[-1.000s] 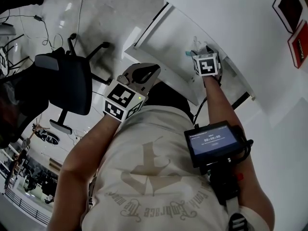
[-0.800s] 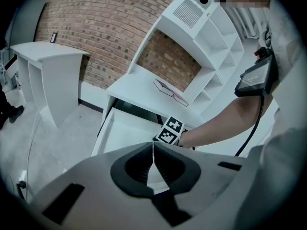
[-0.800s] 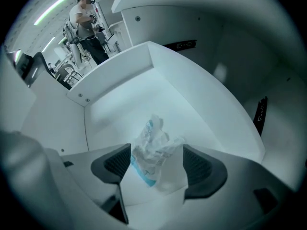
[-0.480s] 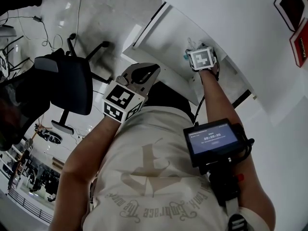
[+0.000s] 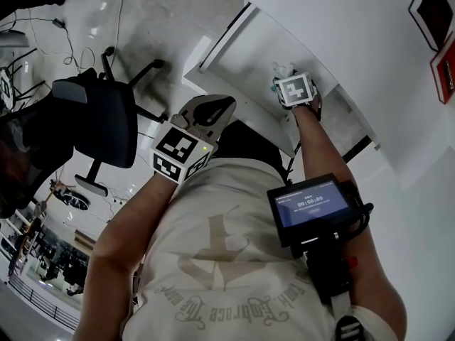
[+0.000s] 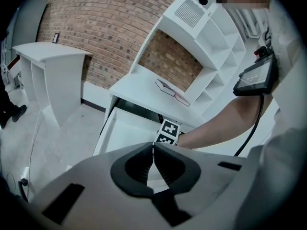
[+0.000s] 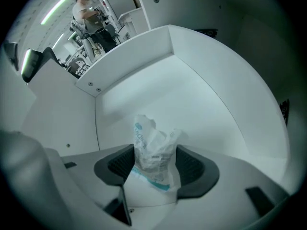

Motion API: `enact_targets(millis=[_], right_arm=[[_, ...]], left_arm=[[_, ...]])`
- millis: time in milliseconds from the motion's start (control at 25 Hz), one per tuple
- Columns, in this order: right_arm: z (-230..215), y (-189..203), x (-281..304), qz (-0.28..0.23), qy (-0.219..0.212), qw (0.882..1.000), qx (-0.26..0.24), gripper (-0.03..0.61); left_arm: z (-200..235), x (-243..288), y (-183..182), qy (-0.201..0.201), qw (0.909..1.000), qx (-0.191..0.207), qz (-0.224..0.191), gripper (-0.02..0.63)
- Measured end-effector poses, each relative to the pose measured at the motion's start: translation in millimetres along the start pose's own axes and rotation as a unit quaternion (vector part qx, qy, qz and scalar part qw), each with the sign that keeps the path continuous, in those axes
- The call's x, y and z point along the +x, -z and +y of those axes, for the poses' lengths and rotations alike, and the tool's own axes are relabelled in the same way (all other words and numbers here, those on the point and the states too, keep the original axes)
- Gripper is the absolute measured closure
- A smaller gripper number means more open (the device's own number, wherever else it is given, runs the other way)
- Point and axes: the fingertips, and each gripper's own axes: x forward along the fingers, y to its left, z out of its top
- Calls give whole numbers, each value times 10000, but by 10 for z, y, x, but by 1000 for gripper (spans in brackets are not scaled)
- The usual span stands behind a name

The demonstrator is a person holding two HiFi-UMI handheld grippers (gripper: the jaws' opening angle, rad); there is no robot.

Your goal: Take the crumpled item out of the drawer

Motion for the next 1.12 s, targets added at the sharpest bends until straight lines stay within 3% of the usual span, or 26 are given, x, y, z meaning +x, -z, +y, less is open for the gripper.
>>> enact_targets(millis=[600, 800, 1120], right_arm=[[19, -21, 67, -147, 59, 9992, -364, 365], [63, 50, 11, 7, 58, 9998, -187, 371], [110, -177, -83, -608, 16, 9972, -445, 373]], left_arm=[[2, -77, 54, -14, 9999, 136, -13, 586], [3, -46, 56, -23, 9997, 236, -50, 586], [-5, 5, 59, -32, 9989, 449, -117, 586]])
